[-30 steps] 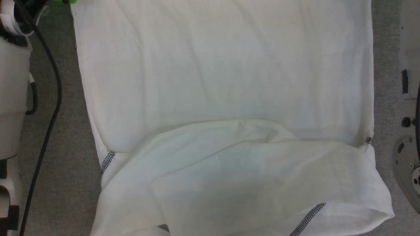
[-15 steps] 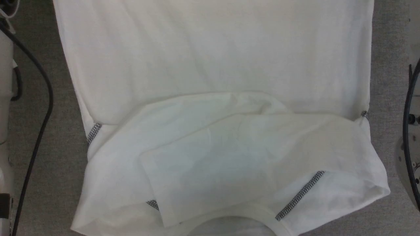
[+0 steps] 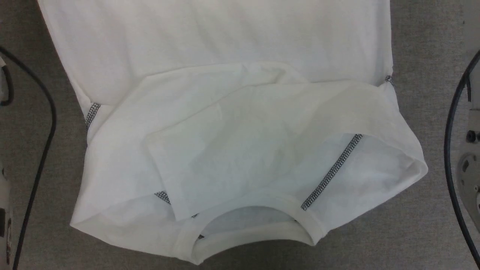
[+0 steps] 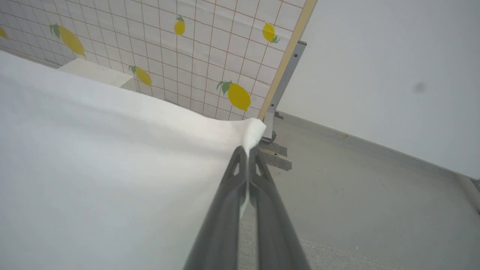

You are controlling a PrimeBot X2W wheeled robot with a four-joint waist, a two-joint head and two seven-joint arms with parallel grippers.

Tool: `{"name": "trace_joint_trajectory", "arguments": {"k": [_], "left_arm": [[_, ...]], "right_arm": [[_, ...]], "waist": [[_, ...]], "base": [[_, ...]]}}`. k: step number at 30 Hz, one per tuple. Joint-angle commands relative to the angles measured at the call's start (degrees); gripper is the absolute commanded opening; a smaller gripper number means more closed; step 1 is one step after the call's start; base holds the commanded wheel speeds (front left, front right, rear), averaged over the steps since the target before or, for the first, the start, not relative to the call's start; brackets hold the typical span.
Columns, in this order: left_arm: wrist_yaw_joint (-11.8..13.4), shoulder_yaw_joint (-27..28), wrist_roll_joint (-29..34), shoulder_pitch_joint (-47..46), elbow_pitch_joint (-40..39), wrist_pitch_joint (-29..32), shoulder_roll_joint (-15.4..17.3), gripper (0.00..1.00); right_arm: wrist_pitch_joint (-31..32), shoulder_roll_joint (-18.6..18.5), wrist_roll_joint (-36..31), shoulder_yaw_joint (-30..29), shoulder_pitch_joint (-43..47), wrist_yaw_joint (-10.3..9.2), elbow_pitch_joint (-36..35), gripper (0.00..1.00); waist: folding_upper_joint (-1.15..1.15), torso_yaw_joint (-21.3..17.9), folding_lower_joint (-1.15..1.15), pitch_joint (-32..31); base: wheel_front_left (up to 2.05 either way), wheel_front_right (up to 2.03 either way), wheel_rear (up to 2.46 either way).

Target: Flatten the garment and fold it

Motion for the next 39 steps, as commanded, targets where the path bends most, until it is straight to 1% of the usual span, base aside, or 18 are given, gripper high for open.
{"name": "trace_joint_trajectory", "arguments": {"k": [1, 4, 7, 9, 10, 11, 13, 15, 17, 19, 22, 25, 30, 34, 37, 39], "left_arm": [[-0.52, 0.55, -0.89, 1.58, 0.31, -1.04, 0.29, 0.0], [-2.31, 0.72, -2.85, 5.47, 0.02, -2.18, 0.34, 0.0], [-3.86, 0.49, -4.44, 10.62, -1.29, -2.46, 0.75, 0.0], [-4.07, 0.54, -5.4, 15.05, -2.96, -2.81, 1.01, 0.0], [-3.78, 1.02, -6.71, 19.98, -5.13, -3.16, 1.13, 0.0], [-3.45, 1.36, -7.42, 22.91, -6.5, -3.28, 1.26, 0.0], [-2.78, 2.07, -8.88, 28.47, -9.42, -3.29, 1.48, 0.0], [-2.15, 2.55, -10.29, 34.34, -12.69, -2.84, 1.75, 0.0], [-1.38, 2.85, -11.73, 40.43, -16.05, -2.2, 1.76, 0.0], [-0.49, 3.09, -13.12, 46.46, -19.53, -1.32, 1.83, 0.0], [0.69, 3.37, -15.5, 55.37, -24.09, 0.05, 1.75, 0.0], [1.31, 3.36, -17.58, 62.18, -27.26, 0.83, 1.35, 0.0], [1.21, 2.38, -21.1, 71.57, -30.05, 2.47, 0.59, 0.0], [0.97, 1.64, -23.3, 77.04, -30.16, 3.51, 0.22, 0.0], [-0.09, 0.22, -24.98, 79.94, -29.19, 4.91, -0.19, 0.0], [-0.84, -0.36, -25.85, 80.91, -28.06, 4.74, -0.89, 0.0]], "right_arm": [[-1.66, -0.45, 1.85, 1.68, 1.02, -0.1, 0.02, 0.0], [-3.84, -1.89, 6.71, 6.6, 4.25, -0.1, -1.19, 0.0], [-4.02, -4.45, 12.18, 11.7, 9.08, -0.1, -4.45, 0.0], [-3.25, -7.02, 15.96, 14.9, 13.43, -0.1, -8.13, 0.0], [-1.9, -10.08, 19.3, 17.12, 18.5, -0.1, -12.78, 0.0], [-0.96, -11.69, 21.1, 18.09, 21.64, -0.1, -15.65, 0.0], [0.64, -14.54, 23.7, 18.73, 27.48, -0.1, -21.14, 0.0], [1.98, -16.91, 25.41, 18.15, 33.51, -0.1, -26.56, 0.0], [3.29, -18.55, 26.4, 16.62, 39.85, -0.1, -31.38, 0.0], [4.64, -19.43, 26.88, 14.59, 46.21, -0.1, -35.74, 0.0], [7.36, -19.41, 27.16, 11.11, 55.89, -0.1, -41.47, 0.0], [9.96, -18.33, 27.2, 7.92, 64.05, -0.1, -46.28, 0.0], [14.09, -15.54, 25.61, 2.72, 76.13, -0.1, -51.99, 0.0], [16.93, -13.78, 23.95, 0.77, 83.23, -0.1, -53.84, 0.0], [18.37, -12.81, 23.24, 0.21, 86.85, -0.1, -53.16, 0.0], [18.84, -12.14, 22.76, -0.01, 88.34, -0.1, -51.84, 0.0]], "waist": [[0.0, 0.26, 0.0, -2.16], [0.0, 0.74, 0.0, -5.26], [0.0, 1.31, 0.0, -8.69], [0.0, 1.83, 0.0, -11.37], [0.0, 2.3, 0.0, -14.03], [0.0, 2.52, 0.0, -15.53], [0.0, 2.89, 0.0, -18.02], [0.0, 3.25, 0.0, -20.22], [0.0, 3.8, 0.0, -22.51], [0.0, 4.4, 0.0, -24.48], [0.0, 5.22, 0.0, -26.95], [0.0, 6.06, 0.0, -28.57], [0.0, 6.94, 0.0, -30.75], [0.0, 6.95, 0.0, -31.74], [0.0, 6.92, 0.0, -32.16], [0.0, 6.9, 0.0, -32.19]], "base": [[0.0, 0.0, 0.0], [0.0, 0.0, 0.0], [0.0, 0.0, 0.0], [0.0, 0.0, 0.0], [0.0, 0.0, 0.0], [0.0, 0.0, 0.0], [0.0, 0.0, 0.0], [0.0, 0.0, 0.0], [0.0, 0.0, 0.0], [0.0, 0.0, 0.0], [0.0, 0.0, 0.0], [0.0, 0.0, 0.0], [0.0, 0.0, 0.0], [0.0, 0.0, 0.0], [0.0, 0.0, 0.0], [0.0, 0.0, 0.0]]}}
